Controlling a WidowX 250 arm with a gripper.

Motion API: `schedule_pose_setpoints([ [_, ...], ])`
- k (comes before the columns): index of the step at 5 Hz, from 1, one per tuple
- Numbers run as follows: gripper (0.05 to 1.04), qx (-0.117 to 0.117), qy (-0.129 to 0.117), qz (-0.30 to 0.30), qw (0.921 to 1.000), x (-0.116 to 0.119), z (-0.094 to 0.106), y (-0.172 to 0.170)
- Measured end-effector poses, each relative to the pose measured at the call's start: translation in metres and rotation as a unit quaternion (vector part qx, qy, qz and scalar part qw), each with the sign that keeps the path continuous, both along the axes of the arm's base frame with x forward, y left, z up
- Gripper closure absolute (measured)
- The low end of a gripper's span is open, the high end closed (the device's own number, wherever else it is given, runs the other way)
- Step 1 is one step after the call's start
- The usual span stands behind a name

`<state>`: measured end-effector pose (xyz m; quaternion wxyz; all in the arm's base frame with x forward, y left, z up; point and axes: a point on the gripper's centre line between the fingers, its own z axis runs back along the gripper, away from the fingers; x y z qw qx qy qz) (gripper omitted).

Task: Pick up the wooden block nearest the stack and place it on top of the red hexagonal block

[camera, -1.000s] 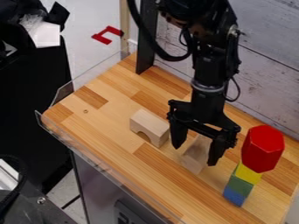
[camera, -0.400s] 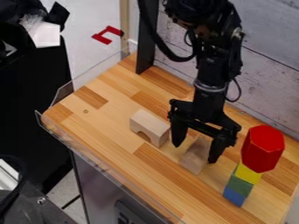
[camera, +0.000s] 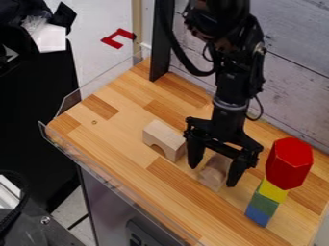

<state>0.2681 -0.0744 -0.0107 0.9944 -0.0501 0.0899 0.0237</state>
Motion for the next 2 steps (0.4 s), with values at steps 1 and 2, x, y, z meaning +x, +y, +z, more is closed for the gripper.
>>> schedule_pose_setpoints([
  [1,0.135,-0.001,0.004,0.006,1.0,0.0001,-0.0043,-0.0008],
  [2,0.42,-0.004,-0.005,0.016,0.9999,0.0032,-0.0047,-0.0022],
])
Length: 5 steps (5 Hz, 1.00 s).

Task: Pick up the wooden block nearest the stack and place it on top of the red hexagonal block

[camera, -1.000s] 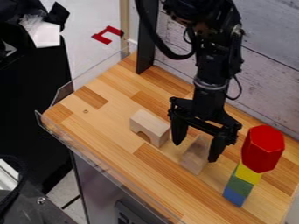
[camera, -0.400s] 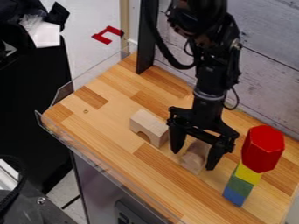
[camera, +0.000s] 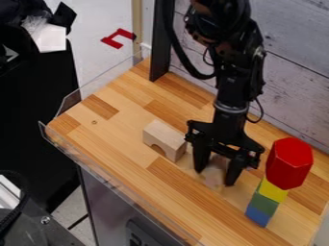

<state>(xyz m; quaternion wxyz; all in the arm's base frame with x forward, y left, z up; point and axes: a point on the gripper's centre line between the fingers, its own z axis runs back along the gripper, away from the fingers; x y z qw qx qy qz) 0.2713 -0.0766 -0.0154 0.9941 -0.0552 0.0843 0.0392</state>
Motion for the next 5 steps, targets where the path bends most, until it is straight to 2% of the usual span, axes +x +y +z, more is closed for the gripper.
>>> schedule_pose_setpoints([
  [1,0.506,0.001,0.005,0.008,1.0,-0.003,-0.001,0.0],
  [2,0.506,0.003,0.009,0.019,0.9998,-0.01,0.007,0.004],
  [3,0.506,0.007,-0.019,0.044,0.9988,-0.016,0.039,0.014],
  [5,0.506,0.036,-0.072,0.056,0.9952,-0.017,0.111,0.027],
])
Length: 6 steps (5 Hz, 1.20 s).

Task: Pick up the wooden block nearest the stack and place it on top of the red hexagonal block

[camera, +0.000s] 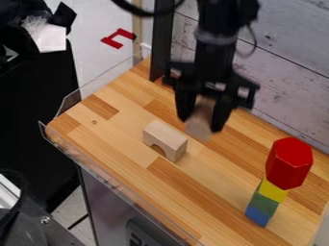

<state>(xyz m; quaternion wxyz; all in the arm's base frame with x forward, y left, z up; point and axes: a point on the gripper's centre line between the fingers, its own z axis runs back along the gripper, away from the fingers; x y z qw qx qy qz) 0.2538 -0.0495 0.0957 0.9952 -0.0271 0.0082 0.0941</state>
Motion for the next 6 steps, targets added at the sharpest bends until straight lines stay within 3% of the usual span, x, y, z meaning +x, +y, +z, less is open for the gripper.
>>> schedule_pose_setpoints([
  [1,0.506,-0.01,-0.008,-0.023,0.9997,-0.006,0.03,-0.017],
  [2,0.506,-0.03,-0.006,-0.039,0.9988,-0.011,0.047,-0.03],
  [3,0.506,-0.047,-0.004,-0.061,0.997,-0.014,0.051,-0.042],
  [6,0.506,-0.033,-0.015,-0.124,0.9916,-0.017,0.06,-0.069],
])
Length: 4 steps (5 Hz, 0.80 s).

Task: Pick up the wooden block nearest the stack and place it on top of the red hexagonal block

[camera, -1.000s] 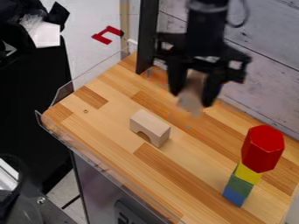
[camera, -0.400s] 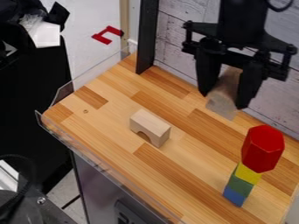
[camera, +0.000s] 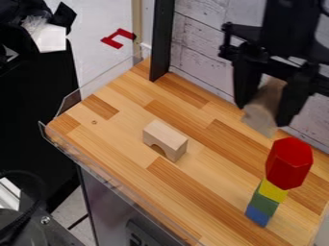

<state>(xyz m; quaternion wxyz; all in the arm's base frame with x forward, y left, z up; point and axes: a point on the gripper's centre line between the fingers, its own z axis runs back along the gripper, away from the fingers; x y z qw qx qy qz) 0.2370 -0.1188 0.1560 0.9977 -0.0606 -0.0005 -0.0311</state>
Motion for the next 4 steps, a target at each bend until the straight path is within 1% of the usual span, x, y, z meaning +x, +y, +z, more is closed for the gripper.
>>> schedule_pose_setpoints([
  [1,0.506,0.009,0.023,-0.015,0.9996,0.002,-0.016,-0.011],
  [2,0.506,0.009,0.032,-0.025,0.9991,0.004,-0.022,-0.023],
  [4,0.506,0.012,0.038,-0.028,0.9988,0.008,-0.03,-0.032],
])
